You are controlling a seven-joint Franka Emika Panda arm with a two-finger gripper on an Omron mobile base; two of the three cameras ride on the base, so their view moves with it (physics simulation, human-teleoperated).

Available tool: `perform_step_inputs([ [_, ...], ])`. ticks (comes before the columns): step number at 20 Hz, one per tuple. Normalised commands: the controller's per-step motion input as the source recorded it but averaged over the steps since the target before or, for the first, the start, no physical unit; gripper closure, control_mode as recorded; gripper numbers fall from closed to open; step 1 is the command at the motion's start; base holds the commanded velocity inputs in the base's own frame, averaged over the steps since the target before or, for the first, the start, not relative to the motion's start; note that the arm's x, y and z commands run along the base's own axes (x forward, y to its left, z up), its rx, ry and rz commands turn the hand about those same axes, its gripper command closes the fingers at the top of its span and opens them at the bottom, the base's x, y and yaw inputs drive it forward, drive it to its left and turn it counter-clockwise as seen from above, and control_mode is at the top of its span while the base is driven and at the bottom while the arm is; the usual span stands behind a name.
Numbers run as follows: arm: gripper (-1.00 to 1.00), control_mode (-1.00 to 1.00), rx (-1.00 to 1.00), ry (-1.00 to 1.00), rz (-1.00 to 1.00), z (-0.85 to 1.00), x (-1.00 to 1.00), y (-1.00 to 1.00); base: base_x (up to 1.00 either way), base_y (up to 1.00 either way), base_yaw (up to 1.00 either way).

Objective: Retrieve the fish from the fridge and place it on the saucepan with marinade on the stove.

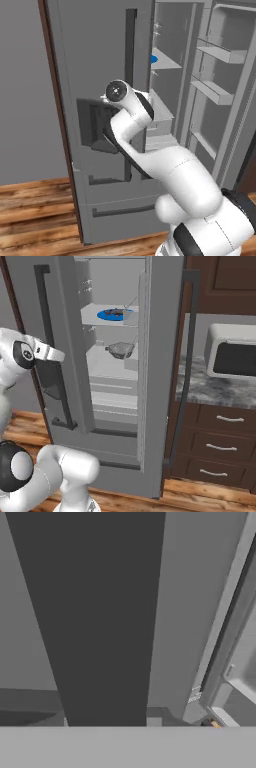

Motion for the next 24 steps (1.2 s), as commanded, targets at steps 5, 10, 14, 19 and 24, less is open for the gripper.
perform_step_inputs([
  [5,1.0,-1.0,-0.05,0.16,-0.23,-0.13,-1.0,0.68,0.0,0.0,0.0],
  [10,1.0,-1.0,-0.04,0.1,-0.22,-0.18,-0.57,0.76,0.0,0.0,0.0],
  [14,1.0,-1.0,0.0,0.0,-0.2,-0.15,-0.29,0.73,0.0,0.0,0.0],
  [19,-1.0,-1.0,0.0,0.0,-0.19,-0.1,-0.28,0.58,0.0,0.0,0.0],
  [24,-1.0,-1.0,0.0,0.0,-0.09,0.0,-0.19,0.0,0.0,0.0,0.0],
])
